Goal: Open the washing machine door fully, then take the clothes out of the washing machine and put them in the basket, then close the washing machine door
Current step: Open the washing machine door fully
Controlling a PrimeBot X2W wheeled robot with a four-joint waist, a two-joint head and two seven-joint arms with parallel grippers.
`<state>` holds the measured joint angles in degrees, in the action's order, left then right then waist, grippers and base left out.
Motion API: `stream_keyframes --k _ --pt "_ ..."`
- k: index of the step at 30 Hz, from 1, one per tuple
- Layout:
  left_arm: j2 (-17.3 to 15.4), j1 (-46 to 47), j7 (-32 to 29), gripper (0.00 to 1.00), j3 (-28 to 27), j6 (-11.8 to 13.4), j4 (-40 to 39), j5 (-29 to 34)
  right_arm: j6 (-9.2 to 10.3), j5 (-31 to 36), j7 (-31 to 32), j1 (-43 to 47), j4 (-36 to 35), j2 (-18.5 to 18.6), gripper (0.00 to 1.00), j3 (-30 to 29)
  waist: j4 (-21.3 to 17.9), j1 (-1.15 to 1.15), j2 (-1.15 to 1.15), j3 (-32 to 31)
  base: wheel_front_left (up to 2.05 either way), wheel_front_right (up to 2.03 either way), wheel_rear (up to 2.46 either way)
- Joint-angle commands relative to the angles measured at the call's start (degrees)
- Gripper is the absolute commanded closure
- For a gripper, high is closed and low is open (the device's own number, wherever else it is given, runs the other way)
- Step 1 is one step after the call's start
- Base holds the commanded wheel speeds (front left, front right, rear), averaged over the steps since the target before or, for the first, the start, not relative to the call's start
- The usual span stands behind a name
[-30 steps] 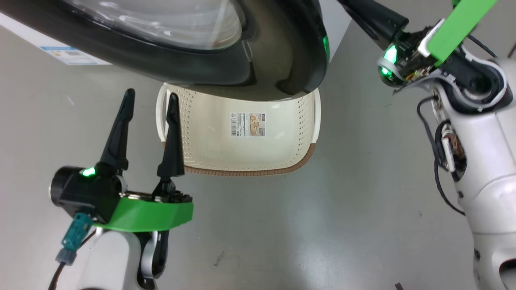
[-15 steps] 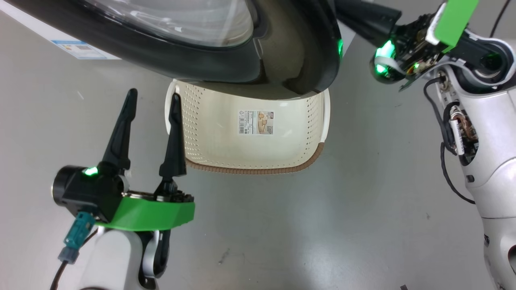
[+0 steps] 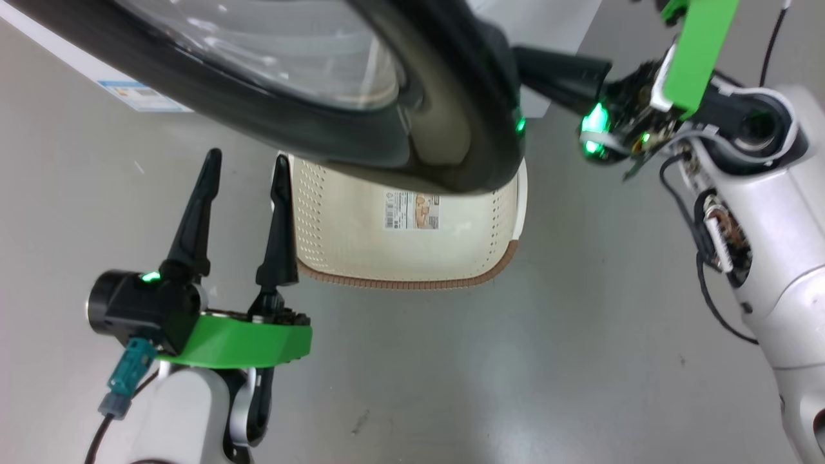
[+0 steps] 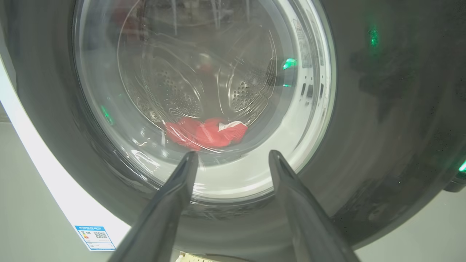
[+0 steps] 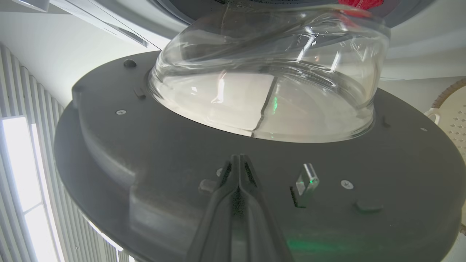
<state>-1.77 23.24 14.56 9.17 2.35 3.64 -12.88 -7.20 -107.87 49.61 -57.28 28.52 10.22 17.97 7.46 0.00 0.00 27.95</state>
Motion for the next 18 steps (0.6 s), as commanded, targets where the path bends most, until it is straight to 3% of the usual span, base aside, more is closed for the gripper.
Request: stream_keyframes --k 1,18 --pt "-1.1 -1.37 0.44 0.0 -1.71 0.58 -1.05 -0.68 -0.29 -0.97 0.7 2.05 -1.8 -0.76 1.0 1.55 0.28 0.0 0.0 -1.15 0.0 0.0 0.0" --pt "-1.1 -4.9 0.44 0.0 -0.4 2.14 -0.82 -3.37 -0.29 -1.33 -2.25 10.2 -7.84 2.57 1.0 9.24 5.43 0.0 0.0 -7.2 0.0 0.0 0.0"
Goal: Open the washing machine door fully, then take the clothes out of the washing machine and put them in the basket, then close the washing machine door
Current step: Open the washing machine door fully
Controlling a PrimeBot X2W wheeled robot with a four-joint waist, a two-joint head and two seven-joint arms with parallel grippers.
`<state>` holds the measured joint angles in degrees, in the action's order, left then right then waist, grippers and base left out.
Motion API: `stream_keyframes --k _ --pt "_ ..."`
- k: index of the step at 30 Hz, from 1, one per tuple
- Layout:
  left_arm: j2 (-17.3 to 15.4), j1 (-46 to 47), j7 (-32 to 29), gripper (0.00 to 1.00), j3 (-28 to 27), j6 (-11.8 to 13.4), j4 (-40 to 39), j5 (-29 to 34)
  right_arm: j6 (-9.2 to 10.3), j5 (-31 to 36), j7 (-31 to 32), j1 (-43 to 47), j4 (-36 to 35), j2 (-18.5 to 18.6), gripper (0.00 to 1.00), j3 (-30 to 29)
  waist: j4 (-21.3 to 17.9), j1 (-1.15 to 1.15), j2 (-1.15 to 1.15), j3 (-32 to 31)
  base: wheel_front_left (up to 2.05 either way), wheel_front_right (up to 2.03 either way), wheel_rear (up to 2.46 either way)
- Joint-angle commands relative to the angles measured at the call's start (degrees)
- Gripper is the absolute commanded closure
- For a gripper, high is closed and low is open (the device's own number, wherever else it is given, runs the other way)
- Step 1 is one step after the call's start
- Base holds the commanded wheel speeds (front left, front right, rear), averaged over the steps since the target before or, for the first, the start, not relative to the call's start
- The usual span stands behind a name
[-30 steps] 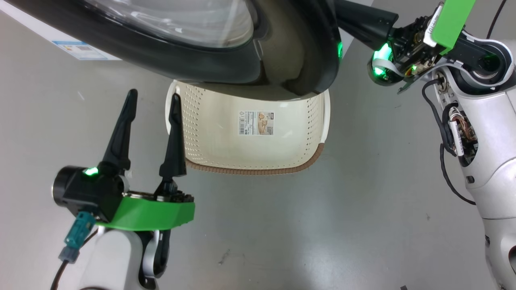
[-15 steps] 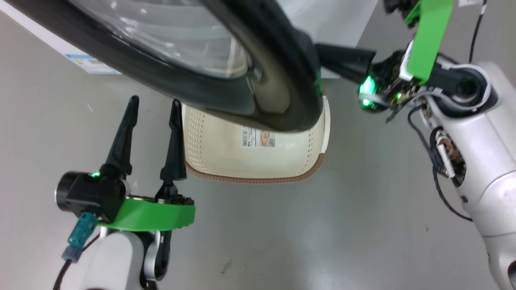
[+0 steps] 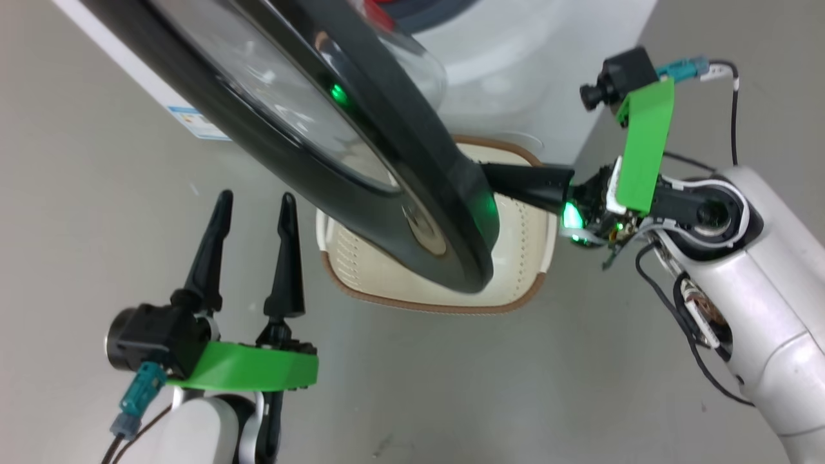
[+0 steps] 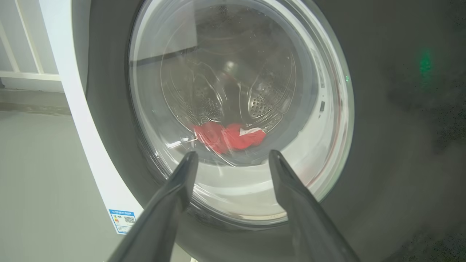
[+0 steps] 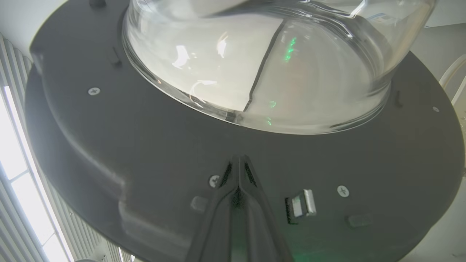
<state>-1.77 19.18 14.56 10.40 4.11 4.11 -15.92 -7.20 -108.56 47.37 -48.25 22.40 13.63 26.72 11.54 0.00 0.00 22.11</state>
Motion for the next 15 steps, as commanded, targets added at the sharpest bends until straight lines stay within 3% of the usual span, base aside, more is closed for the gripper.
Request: stream_keyframes --k 1,15 --pt "-1.1 -1.11 0.44 0.0 -1.61 0.48 -1.22 -0.42 -0.29 -0.95 -0.18 1.64 -2.02 -0.66 1.0 0.86 1.79 0.0 0.0 -1.87 0.0 0.0 0.0" --pt "-1.1 -4.06 0.44 0.0 -1.8 1.23 -0.3 -0.95 -0.29 -4.36 -4.25 7.47 -5.77 1.16 1.0 6.68 7.52 0.0 0.0 -6.71 0.0 0.0 0.0"
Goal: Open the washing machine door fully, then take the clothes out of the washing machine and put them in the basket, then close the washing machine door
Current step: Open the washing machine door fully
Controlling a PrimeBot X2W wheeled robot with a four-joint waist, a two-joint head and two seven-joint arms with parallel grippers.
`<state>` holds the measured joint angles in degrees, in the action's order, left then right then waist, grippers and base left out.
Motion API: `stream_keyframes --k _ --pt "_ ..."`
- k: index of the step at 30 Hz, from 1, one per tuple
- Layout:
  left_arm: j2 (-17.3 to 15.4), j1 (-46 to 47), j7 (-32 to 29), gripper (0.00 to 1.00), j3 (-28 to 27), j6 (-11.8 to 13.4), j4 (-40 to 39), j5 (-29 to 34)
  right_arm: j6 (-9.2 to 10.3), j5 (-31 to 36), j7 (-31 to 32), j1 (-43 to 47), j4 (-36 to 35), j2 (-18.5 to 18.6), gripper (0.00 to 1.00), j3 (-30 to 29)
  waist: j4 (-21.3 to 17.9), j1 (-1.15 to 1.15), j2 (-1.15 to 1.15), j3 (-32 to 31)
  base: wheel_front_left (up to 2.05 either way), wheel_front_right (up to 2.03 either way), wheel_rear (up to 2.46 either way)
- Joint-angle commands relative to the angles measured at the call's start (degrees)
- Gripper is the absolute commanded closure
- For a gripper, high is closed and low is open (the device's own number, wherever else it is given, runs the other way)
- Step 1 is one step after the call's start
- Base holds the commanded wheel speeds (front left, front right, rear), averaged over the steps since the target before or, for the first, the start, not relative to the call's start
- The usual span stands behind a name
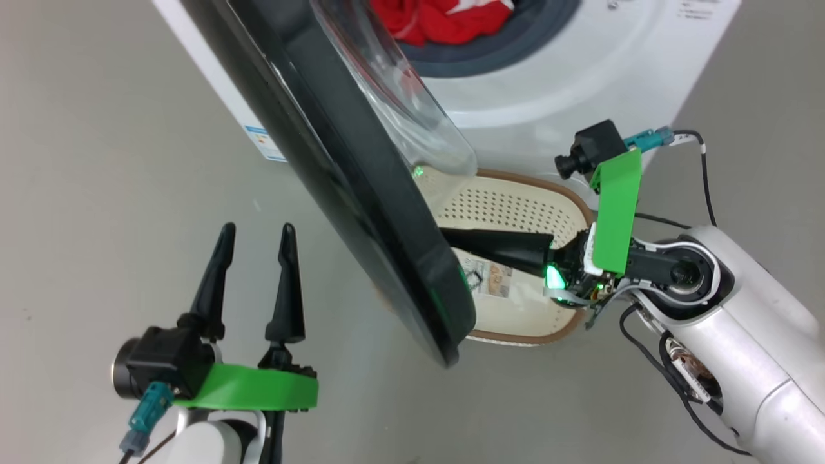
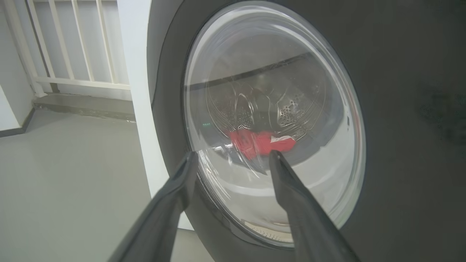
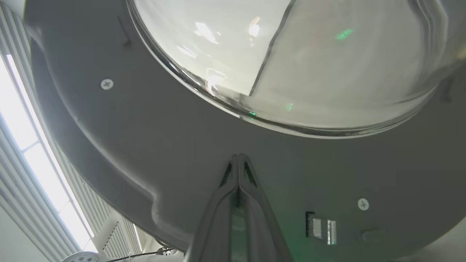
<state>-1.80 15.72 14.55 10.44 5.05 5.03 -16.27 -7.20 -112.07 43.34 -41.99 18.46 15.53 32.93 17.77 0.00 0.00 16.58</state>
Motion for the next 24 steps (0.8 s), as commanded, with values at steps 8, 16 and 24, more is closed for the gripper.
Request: stream_keyframes --k 8,16,24 --pt "-1.08 -1.42 0.45 0.0 -1.82 0.36 -0.77 -0.98 -0.29 -2.87 -2.4 2.85 -3.52 -0.36 1.0 3.32 3.48 0.0 0.0 -2.29 0.0 0.0 0.0" --pt "-1.08 -1.75 0.45 0.0 -1.32 0.89 -0.68 -1.8 -0.29 -4.41 -3.63 2.81 -4.13 0.79 1.0 6.2 6.22 0.0 0.0 -2.39 0.0 0.0 0.0" --pt "-1.08 -2.58 0.45 0.0 -1.01 1.17 -0.07 -2.33 -0.29 -6.01 -4.72 2.57 -4.34 1.63 1.0 9.0 9.03 0.0 0.0 -3.23 0.0 0.0 0.0"
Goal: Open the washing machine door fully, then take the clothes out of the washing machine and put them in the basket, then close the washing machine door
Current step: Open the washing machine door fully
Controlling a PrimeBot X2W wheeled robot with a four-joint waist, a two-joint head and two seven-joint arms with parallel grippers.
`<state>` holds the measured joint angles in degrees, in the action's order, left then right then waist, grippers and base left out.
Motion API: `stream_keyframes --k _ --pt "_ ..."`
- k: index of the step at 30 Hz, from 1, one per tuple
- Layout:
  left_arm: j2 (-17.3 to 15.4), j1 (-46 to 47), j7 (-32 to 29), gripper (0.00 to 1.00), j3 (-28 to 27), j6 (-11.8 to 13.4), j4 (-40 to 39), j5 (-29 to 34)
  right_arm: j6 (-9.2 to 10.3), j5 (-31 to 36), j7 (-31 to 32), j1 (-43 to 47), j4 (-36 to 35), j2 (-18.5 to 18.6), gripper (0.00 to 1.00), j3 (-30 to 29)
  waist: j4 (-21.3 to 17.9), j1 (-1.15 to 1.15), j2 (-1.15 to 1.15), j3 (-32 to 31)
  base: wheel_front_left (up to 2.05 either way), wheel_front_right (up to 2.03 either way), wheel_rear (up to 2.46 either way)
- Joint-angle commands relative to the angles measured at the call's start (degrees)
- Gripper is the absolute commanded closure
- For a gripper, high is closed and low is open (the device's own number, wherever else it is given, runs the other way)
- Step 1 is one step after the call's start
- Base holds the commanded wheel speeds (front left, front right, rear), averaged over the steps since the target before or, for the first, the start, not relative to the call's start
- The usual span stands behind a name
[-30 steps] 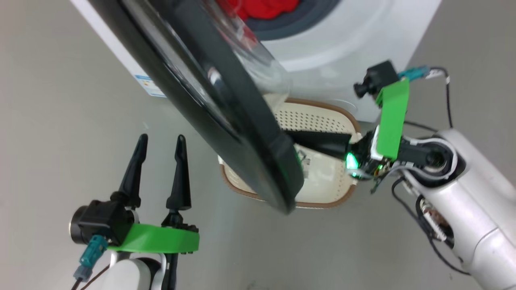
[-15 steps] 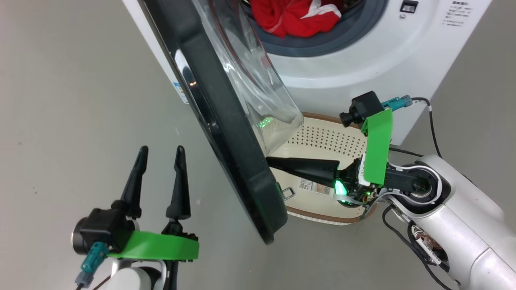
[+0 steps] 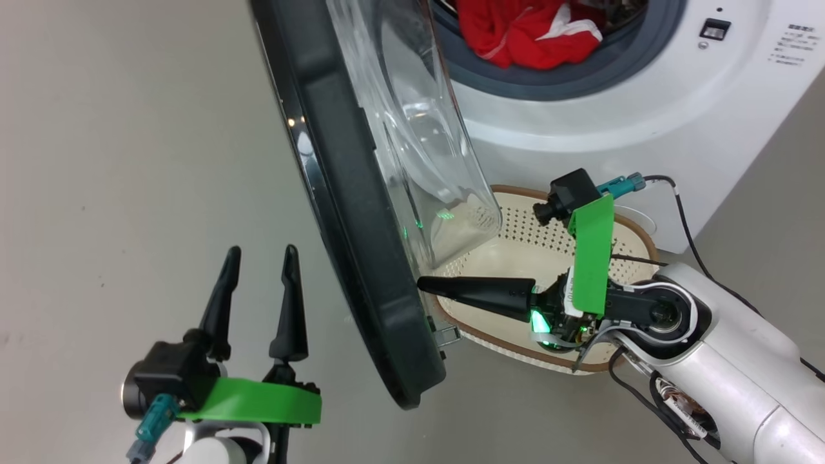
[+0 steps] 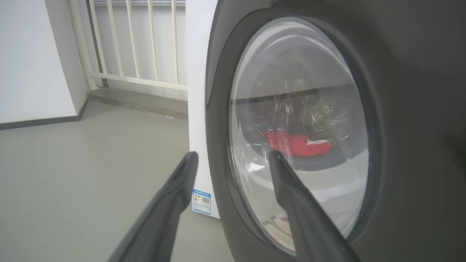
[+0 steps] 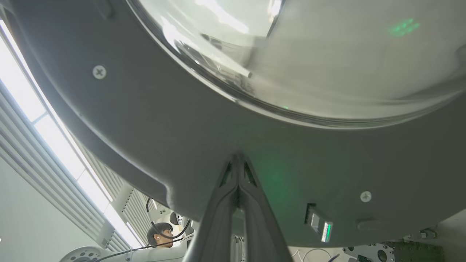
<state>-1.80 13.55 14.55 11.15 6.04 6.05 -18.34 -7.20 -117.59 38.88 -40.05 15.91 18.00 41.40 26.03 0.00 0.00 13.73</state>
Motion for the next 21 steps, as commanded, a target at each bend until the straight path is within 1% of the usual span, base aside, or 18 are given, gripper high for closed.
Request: stream_keyframes --k 1,10,16,18,21 --pt "-1.08 -0.47 0.45 0.0 -1.63 0.19 -1.03 -0.3 -0.29 -0.68 -0.44 0.61 -1.86 -0.74 1.0 0.75 1.13 0.0 0.0 -0.51 0.0 0.0 0.0" --pt "-1.08 -1.1 0.45 0.0 -1.46 0.43 -0.69 -0.59 -0.29 -2.15 -1.57 0.38 -2.23 -0.39 1.0 2.85 3.19 0.0 0.0 -1.28 0.0 0.0 0.0" --pt "-1.08 -1.67 0.45 0.0 -1.52 0.51 -0.22 -0.61 -0.29 -2.66 -2.57 0.37 -2.25 -0.15 1.0 4.1 3.58 0.0 0.0 -1.94 0.0 0.0 0.0" --pt "-1.08 -1.86 0.45 0.0 -1.71 0.51 -0.07 -0.55 -0.29 -1.99 -3.5 0.31 -2.13 0.12 1.0 4.47 3.41 0.0 0.0 -2.19 0.0 0.0 0.0" --pt "-1.08 -2.12 0.45 0.0 -2.02 0.47 0.11 -0.64 -0.29 1.82 -7.25 -0.1 -2.0 0.83 1.0 4.7 2.87 0.0 0.0 -2.47 0.0 0.0 0.0"
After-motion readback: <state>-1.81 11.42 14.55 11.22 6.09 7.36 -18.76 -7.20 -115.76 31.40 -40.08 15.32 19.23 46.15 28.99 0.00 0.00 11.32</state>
